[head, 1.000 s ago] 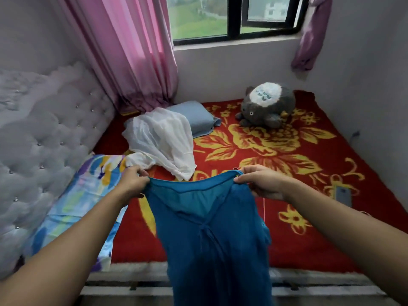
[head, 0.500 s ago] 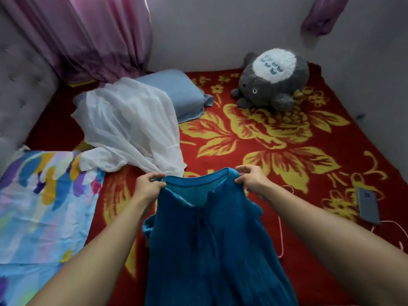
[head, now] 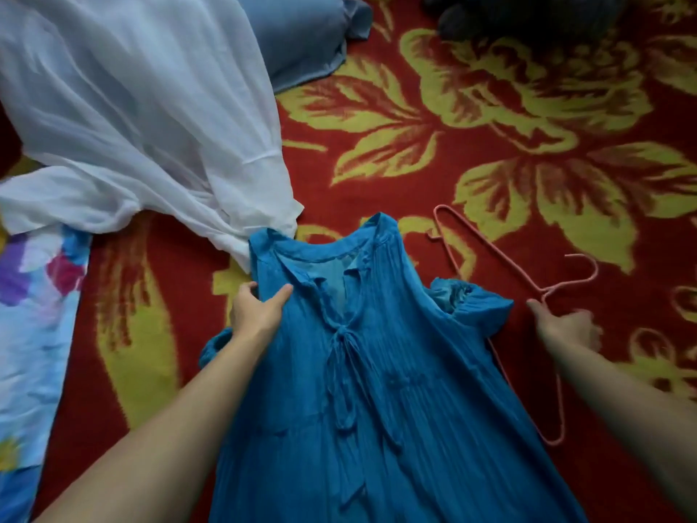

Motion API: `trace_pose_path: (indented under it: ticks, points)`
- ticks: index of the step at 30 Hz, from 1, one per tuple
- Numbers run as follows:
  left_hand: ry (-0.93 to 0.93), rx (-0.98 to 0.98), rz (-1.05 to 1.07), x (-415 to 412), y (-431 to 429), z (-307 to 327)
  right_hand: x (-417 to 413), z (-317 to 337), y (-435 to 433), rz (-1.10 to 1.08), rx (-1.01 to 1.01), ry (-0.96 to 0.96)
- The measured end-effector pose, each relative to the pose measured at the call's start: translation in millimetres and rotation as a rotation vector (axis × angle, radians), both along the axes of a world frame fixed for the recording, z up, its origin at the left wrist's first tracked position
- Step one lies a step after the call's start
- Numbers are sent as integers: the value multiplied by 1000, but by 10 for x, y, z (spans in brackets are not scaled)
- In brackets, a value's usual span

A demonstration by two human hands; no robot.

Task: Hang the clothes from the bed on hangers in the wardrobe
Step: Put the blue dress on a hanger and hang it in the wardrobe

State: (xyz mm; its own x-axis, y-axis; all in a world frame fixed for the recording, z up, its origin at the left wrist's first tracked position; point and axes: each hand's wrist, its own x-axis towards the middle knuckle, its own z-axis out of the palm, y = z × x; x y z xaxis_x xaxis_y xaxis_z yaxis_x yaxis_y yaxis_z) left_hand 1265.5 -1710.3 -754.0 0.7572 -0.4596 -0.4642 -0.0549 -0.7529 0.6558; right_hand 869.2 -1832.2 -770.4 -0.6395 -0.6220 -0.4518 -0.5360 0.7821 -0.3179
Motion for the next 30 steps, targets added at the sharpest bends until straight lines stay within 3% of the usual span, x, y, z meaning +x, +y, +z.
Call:
trace_pose_path:
  ticks: [6, 9, 13, 15, 17, 21, 27, 30]
  points:
    - [-88, -94, 77, 24, -350, -171, 111, -52, -437, 184, -234, -199]
    - [-113, -79, 97, 86, -504, -1, 419, 362, -841, 254, -352, -297]
    - [-56, -106, 105, 184, -558, 294, 948, 1178, -1243, 558, -506, -213]
    - [-33, -125, 114, 247, -539, 397, 1179, 1462, -1409, 659, -533, -339]
    - [-35, -139, 114, 307, -498, 489, 1385, 1634, -1497, 808, -394, -439]
    - [-67, -164, 30, 412, -404, 628, 1757, 1667, -1364, 1171, -50, -370]
    - [-43, -251, -142, 456, -396, 629, 2345, 1220, -1028, 1237, 114, -565]
    - [-29, -163, -313, 564, -354, 507, 2747, 931, -782, 1184, 198, -738]
